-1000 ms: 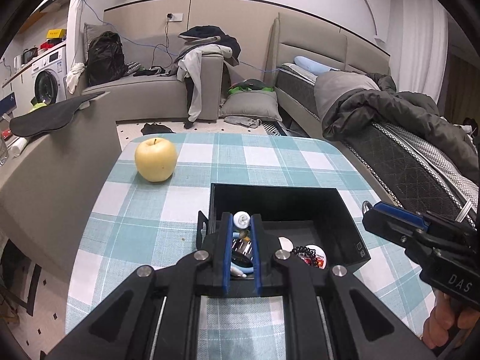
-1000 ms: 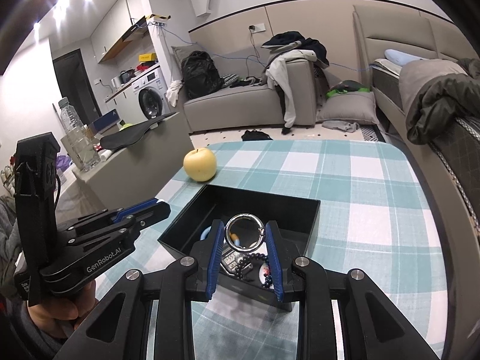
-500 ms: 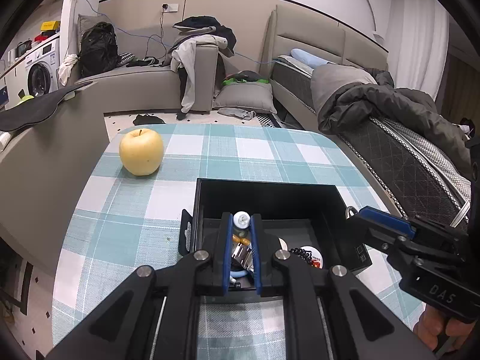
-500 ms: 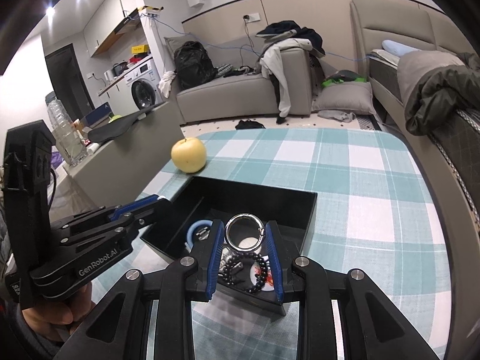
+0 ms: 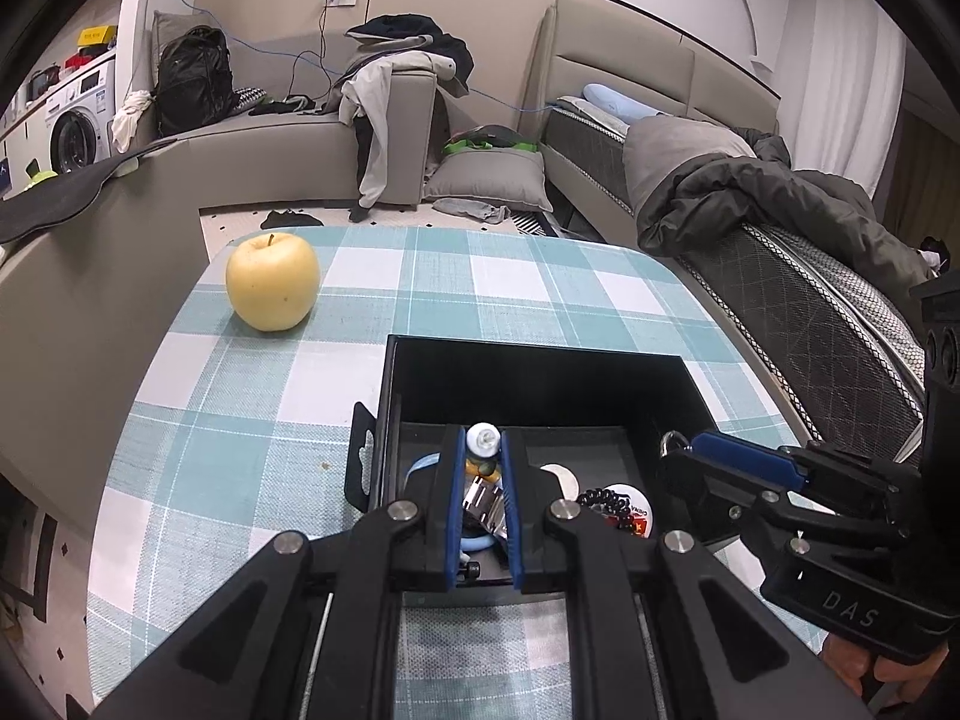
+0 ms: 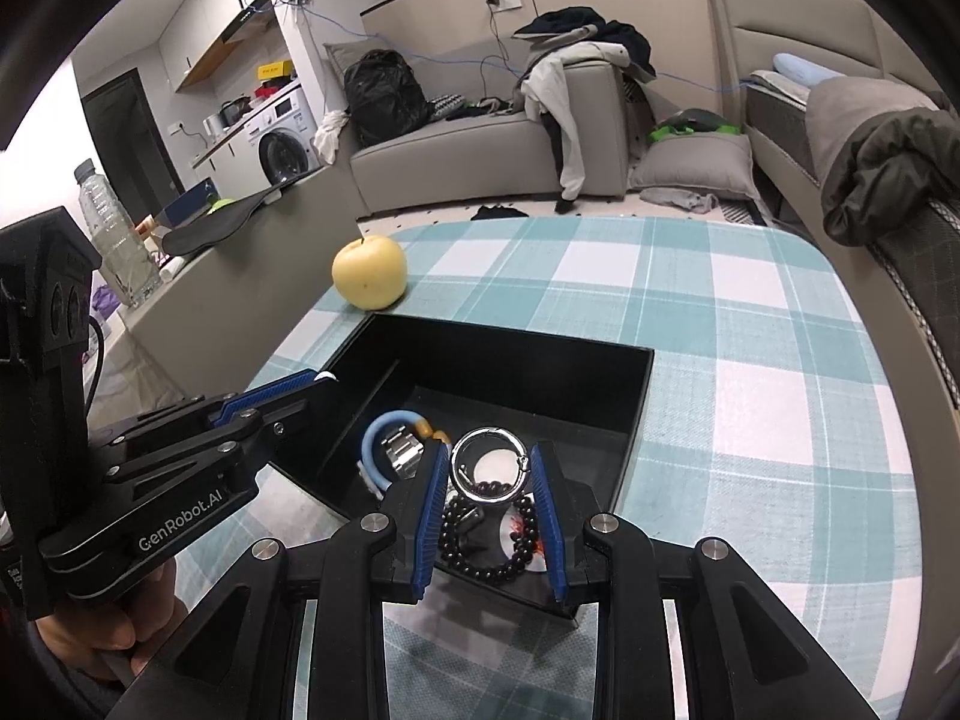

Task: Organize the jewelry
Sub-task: 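Open both tools to release the ring and charm inside the box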

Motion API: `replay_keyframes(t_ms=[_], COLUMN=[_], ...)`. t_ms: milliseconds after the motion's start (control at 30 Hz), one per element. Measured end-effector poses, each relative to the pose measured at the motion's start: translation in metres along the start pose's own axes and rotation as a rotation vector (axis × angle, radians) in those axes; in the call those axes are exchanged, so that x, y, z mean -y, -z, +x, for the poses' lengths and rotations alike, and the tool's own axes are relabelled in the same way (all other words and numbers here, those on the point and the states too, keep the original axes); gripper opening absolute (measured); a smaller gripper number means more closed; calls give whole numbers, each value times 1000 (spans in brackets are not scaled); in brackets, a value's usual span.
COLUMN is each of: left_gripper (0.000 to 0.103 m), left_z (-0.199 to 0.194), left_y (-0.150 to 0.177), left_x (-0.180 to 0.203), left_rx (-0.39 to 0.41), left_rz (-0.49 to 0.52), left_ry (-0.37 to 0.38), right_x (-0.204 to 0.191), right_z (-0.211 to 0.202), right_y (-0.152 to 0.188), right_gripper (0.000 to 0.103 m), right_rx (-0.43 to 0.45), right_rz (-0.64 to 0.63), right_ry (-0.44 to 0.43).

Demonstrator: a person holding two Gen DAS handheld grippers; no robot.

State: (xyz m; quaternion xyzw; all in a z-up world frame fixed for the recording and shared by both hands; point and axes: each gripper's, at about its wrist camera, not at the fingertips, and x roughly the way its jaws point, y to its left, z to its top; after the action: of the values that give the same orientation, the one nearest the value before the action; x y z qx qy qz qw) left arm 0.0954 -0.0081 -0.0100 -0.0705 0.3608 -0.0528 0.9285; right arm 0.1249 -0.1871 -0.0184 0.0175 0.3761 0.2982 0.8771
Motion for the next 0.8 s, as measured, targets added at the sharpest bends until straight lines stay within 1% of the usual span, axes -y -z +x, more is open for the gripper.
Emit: replay_keyframes(t_ms=[267, 433, 667, 700, 733, 800], left_gripper=[7, 7, 7, 7, 7, 7], left_z=[6, 7, 5, 5, 4, 3], left_y=[1, 3, 6, 6, 7, 7], left_x=[4, 5, 9, 10, 11, 13], left_rx=[-13, -26, -28, -28, -26, -23], left_rz=[10, 16, 30, 34, 37, 45], left_ry=[23, 25, 22, 22, 20, 19], right_x=[1, -1, -4, -3, -2, 0], right_z=[6, 7, -2, -5, -8, -14], right_y=[-2, -1, 1, 1, 1, 1], right_gripper=[27, 29, 29, 33, 38, 44], right_rx=[-14, -23, 0, 7, 16, 32], right_rz=[0, -11, -31, -32, -30, -24], right_ry=[-5, 3, 13, 16, 21, 31])
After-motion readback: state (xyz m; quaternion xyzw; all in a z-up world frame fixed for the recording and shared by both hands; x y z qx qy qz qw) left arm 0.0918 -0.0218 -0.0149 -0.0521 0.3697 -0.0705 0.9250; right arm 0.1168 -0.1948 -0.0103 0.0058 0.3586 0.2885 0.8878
